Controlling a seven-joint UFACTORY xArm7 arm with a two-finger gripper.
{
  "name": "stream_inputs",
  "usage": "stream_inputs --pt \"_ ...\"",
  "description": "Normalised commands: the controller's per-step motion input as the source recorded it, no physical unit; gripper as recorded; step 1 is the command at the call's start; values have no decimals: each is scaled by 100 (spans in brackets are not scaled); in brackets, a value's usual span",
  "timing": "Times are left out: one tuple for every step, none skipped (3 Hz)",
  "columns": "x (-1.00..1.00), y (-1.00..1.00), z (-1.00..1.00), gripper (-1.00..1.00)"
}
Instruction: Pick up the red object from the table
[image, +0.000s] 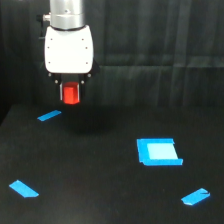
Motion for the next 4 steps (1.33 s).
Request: stream_inputs --pt "0 -6 0 -88" --pt "0 5 0 -85" --pt "5 6 -7 -90" --pt "-1 6 -5 -98"
